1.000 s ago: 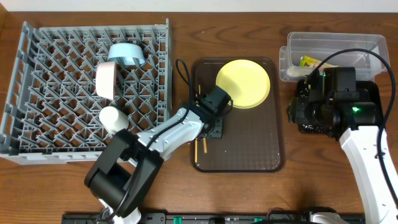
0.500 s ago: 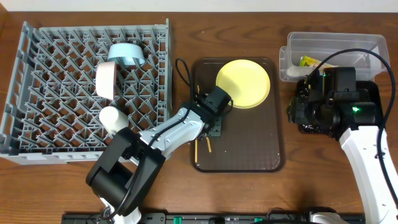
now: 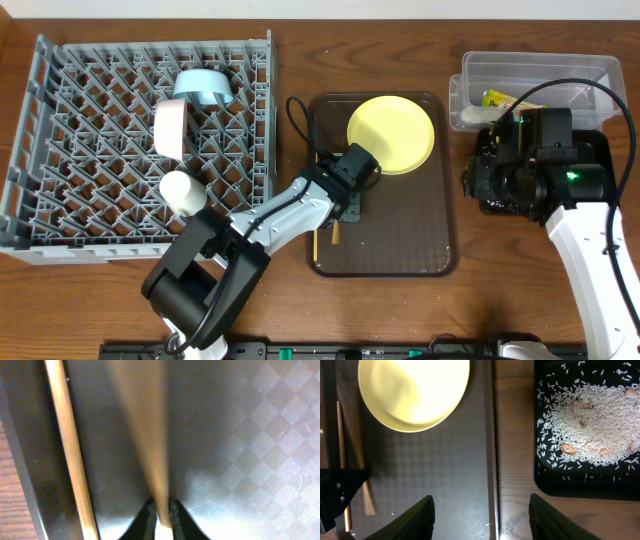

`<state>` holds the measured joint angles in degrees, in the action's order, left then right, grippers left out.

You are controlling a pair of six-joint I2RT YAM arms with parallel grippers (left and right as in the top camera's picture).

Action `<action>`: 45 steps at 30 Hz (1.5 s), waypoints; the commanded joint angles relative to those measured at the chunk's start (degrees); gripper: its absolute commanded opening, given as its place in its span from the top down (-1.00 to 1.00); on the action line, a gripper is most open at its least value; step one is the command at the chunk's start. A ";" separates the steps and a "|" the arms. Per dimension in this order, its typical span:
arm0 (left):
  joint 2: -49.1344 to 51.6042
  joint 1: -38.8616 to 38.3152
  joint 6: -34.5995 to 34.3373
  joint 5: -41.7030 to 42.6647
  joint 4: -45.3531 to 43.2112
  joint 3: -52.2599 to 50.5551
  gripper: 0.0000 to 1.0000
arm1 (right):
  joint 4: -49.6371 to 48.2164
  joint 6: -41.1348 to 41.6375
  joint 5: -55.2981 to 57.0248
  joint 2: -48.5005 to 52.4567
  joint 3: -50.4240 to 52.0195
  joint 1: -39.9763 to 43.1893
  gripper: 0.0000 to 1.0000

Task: Sort waste into correct bins and load items into the dishwasher rack
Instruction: 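Carry the chopstick into the dish rack and release it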

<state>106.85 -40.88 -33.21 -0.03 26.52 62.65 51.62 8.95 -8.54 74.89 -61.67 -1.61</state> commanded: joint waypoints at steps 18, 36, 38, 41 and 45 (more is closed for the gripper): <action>-13.97 4.26 5.62 -7.08 3.43 0.55 0.88 | 0.09 0.42 -0.31 -0.09 -0.20 0.57 -0.17; -21.86 26.88 15.21 -8.33 8.61 0.46 0.88 | 0.09 0.42 -0.31 -0.09 -0.20 0.57 -0.17; -21.84 27.36 15.23 -7.04 8.85 0.35 0.88 | 0.07 0.42 -0.31 -0.09 -0.20 0.57 -0.16; -21.29 27.23 15.96 -5.33 9.55 0.17 0.88 | 0.02 0.42 -0.31 -0.09 -0.20 0.57 -0.17; -20.72 26.95 16.02 -4.48 9.92 -1.84 0.87 | 0.04 0.42 -0.31 -0.09 -0.20 0.57 -0.17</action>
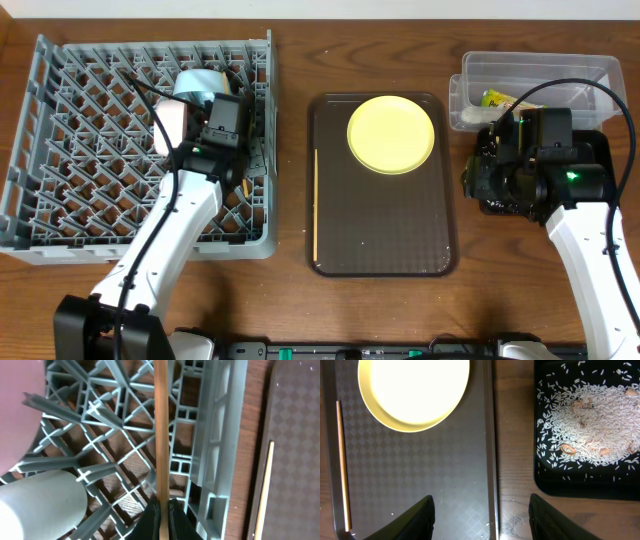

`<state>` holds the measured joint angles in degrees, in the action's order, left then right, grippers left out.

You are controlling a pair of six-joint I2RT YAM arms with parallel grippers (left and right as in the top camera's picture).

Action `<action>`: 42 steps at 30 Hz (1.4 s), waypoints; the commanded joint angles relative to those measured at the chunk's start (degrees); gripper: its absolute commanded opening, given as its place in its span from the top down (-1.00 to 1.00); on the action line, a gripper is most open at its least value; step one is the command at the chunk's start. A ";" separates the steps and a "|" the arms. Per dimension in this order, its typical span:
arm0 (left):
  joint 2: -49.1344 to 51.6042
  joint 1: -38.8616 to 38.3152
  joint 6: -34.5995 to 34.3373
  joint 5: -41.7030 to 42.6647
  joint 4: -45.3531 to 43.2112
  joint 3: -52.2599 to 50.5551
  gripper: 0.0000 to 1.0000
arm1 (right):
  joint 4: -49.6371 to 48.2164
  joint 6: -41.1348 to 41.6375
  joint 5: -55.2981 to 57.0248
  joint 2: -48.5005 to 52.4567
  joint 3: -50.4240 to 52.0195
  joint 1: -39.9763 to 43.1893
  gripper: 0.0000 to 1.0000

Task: Sort waste into correct bins and load items into the dishwasher rack
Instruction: 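Carry the chopstick into the dish rack and release it, then grasp the remaining chopstick on the brown tray with left gripper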

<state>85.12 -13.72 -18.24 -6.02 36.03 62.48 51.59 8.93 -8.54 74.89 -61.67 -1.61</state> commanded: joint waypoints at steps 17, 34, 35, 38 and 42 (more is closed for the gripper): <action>1.36 -1.20 3.43 5.01 0.20 -3.19 0.88 | 0.09 0.44 -0.31 -0.09 -0.20 0.57 -0.17; 0.20 -2.58 6.34 5.62 -2.08 -2.12 0.13 | 0.07 0.44 -0.31 -0.09 -0.20 0.57 -0.17; 0.11 -3.26 6.73 5.64 -2.69 -2.14 0.13 | 0.07 0.44 -0.31 -0.09 -0.20 0.57 -0.17; 0.04 -6.40 8.76 5.62 -4.20 -2.14 0.13 | 0.04 0.44 -0.31 -0.09 -0.20 0.57 -0.17; 0.20 -11.67 9.20 5.62 -5.64 -2.14 0.13 | 0.04 0.44 -0.31 -0.09 -0.20 0.57 -0.18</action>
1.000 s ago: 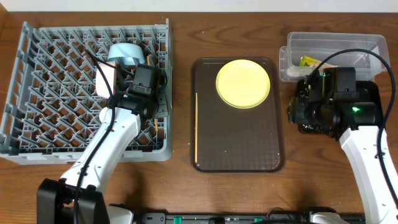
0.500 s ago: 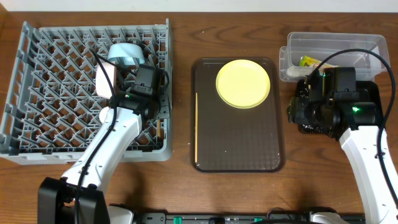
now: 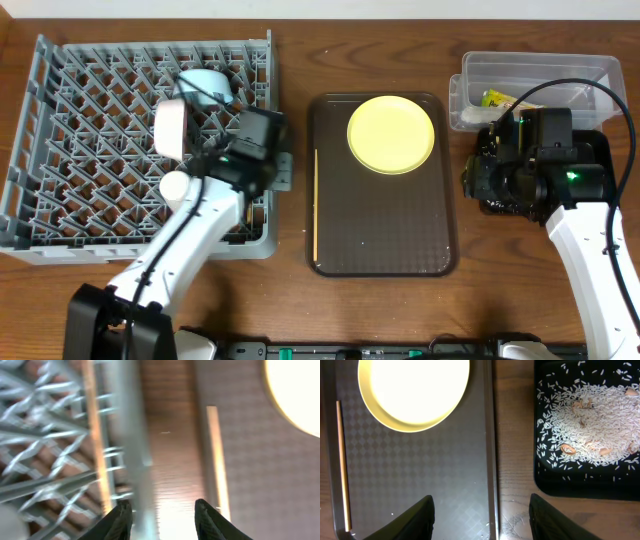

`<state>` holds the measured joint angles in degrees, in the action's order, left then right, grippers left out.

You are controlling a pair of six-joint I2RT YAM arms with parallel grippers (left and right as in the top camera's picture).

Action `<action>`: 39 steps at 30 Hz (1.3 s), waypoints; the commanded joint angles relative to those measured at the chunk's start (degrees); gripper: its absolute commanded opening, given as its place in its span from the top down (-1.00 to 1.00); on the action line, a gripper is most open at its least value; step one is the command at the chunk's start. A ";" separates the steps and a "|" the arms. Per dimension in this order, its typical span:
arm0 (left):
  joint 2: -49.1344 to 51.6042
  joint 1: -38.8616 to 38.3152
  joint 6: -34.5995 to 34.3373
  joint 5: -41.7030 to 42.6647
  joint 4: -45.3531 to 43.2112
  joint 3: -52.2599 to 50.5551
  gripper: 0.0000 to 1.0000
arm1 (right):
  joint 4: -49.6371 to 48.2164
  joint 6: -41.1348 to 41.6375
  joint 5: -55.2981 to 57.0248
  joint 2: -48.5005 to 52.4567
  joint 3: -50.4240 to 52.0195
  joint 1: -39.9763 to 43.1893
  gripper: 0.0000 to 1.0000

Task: Sort waste into correct bins and load items into the dishwasher rack
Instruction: 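Grasp the remaining chopstick on the brown tray with left gripper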

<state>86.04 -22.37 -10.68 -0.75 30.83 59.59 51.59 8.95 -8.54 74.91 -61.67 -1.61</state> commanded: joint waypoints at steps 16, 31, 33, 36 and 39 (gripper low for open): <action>12.37 -12.87 -1.03 0.35 -6.19 0.61 0.13 | 0.09 0.42 -0.31 -0.11 -0.20 0.57 -0.18; 20.48 -12.96 -5.25 0.09 -7.63 0.61 0.13 | 0.09 0.42 -0.31 -0.11 -0.20 0.57 -0.18; 21.29 -12.98 -7.41 0.13 -7.54 0.61 0.15 | 0.15 0.42 -0.31 -0.11 -0.20 0.57 -0.18; 21.62 -13.27 -10.71 0.39 -7.13 0.59 0.26 | 0.17 0.42 -0.31 -0.11 -0.20 0.57 -0.18; 21.62 -13.62 -10.67 0.33 -7.39 0.59 0.46 | 0.20 0.42 -0.31 -0.11 -0.20 0.57 -0.18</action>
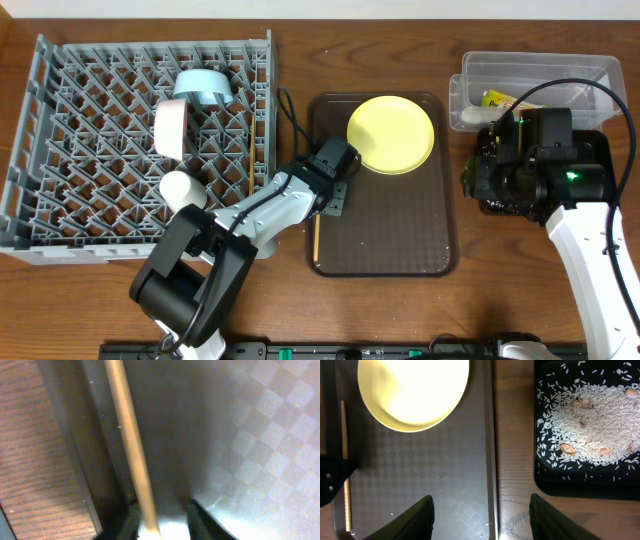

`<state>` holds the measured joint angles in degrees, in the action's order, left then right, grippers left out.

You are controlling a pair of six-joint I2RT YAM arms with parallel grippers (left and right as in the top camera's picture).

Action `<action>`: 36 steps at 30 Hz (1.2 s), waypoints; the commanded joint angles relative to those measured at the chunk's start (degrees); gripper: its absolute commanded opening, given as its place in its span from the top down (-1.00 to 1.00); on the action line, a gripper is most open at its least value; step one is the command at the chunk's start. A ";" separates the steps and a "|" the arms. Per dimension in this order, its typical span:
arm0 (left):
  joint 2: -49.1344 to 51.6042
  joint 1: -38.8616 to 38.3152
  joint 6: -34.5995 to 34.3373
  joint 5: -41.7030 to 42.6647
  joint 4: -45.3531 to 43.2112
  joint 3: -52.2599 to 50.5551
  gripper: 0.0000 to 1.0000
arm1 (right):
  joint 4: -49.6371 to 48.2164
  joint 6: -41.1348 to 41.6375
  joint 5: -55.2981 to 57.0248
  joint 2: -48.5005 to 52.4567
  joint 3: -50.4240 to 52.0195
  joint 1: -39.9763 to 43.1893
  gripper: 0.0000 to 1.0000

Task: Sort waste into correct bins and load items into the dishwasher rack
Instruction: 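Grasp the remaining chopstick on the brown tray with left gripper, then place the second chopstick into the dish rack and release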

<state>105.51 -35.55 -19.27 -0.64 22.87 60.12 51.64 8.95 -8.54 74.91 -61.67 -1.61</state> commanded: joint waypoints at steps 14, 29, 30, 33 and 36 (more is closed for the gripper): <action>-0.94 -0.07 -0.24 -0.50 1.46 2.10 0.88 | 0.46 0.42 -0.31 -0.11 -0.20 0.57 -0.18; -21.27 9.94 2.93 -6.47 7.06 4.66 0.88 | 0.35 0.42 -0.31 -0.11 -0.20 0.57 -0.17; -21.94 10.97 3.43 -6.49 7.06 4.66 0.88 | 0.37 0.42 -0.31 -0.11 -0.20 0.57 -0.17; -22.45 14.40 6.10 -6.47 7.10 4.61 0.88 | 0.37 0.42 -0.31 -0.11 -0.20 0.57 -0.17; -21.11 17.03 8.76 -6.49 7.10 4.22 0.88 | 0.33 0.42 -0.31 -0.11 -0.20 0.57 -0.18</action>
<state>83.24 -20.36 -14.35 -6.42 29.65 63.68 52.01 8.95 -8.54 74.91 -61.67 -1.61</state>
